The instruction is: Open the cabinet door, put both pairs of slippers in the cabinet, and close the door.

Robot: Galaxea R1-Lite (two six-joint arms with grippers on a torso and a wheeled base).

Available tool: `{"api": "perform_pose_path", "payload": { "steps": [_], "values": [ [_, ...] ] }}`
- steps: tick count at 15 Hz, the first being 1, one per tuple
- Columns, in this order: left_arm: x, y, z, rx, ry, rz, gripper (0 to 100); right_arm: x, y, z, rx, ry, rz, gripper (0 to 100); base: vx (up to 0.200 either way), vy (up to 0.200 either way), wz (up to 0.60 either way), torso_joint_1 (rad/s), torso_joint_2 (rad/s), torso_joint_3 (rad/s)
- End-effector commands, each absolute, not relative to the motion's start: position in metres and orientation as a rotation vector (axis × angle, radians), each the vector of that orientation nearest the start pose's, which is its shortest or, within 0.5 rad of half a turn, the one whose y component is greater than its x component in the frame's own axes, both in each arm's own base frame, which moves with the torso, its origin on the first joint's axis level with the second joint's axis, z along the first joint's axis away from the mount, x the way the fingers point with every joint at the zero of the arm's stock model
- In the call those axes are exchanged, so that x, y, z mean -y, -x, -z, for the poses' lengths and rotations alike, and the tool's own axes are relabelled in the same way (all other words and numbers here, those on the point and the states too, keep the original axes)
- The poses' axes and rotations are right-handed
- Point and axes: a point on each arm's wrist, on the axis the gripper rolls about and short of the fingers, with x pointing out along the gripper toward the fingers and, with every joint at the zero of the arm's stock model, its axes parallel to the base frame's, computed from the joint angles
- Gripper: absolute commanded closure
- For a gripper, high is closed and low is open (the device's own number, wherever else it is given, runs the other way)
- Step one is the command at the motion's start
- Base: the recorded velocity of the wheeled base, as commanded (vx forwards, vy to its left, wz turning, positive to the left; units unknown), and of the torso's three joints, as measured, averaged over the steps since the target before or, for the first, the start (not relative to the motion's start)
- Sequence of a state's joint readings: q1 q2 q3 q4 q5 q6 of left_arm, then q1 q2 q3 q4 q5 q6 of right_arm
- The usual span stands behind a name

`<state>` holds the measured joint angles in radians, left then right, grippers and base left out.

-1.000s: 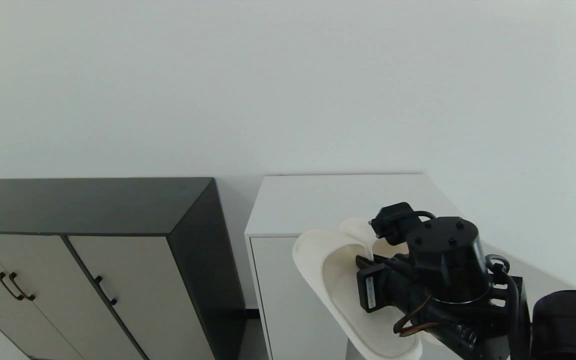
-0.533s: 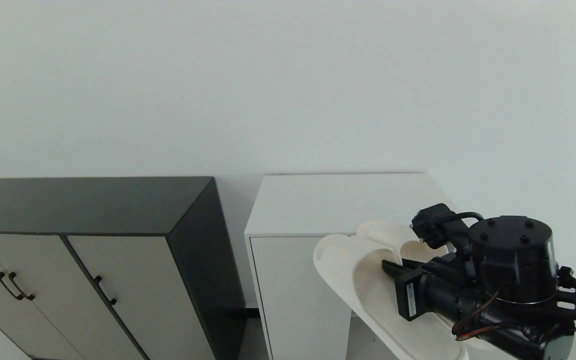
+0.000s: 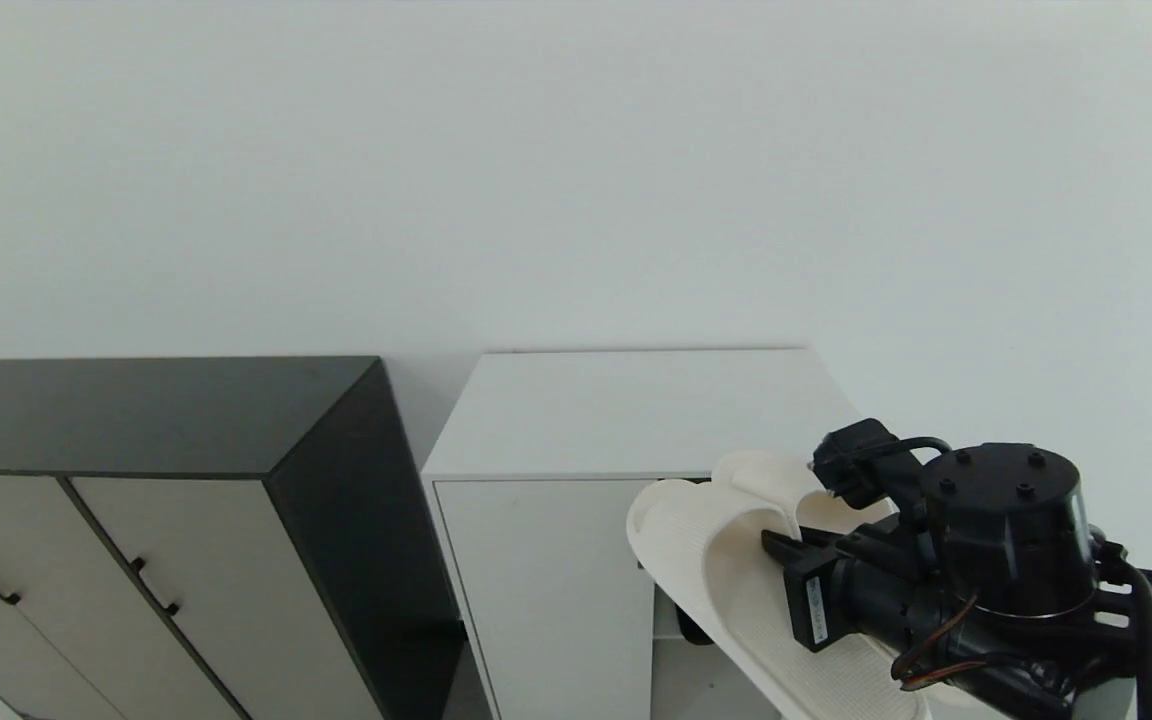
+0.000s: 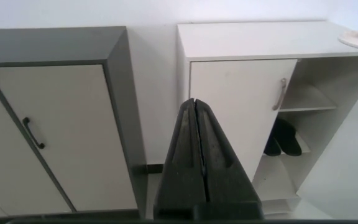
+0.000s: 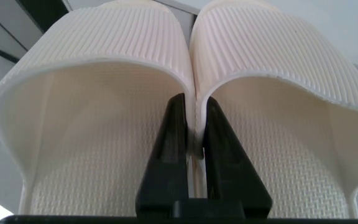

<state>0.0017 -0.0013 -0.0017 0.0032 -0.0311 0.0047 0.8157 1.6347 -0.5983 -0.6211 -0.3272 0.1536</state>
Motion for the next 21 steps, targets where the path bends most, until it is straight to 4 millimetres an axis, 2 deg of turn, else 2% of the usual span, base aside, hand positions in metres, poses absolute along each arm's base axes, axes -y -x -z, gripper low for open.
{"api": "perform_pose_path", "payload": {
  "steps": [1,4,21],
  "values": [
    [0.0008,0.0229,-0.0756,-0.001,-0.005,0.028,100,-0.1899,-0.1885,-0.1436,-0.397,0.084,-0.452,100,0.000,-0.200,0.00,0.007,0.00,-0.002],
    [0.0007,0.0229,-0.0756,-0.001,-0.006,0.029,100,-0.1895,-0.1886,-0.1434,-0.398,0.084,-0.452,100,0.000,-0.200,0.00,0.006,0.00,-0.004],
    [0.0007,0.0229,-0.0757,0.000,0.002,0.028,100,-0.1940,-0.1870,-0.1375,-0.376,0.086,-0.478,100,0.000,0.000,0.00,-0.012,0.03,0.015]
  ]
}}
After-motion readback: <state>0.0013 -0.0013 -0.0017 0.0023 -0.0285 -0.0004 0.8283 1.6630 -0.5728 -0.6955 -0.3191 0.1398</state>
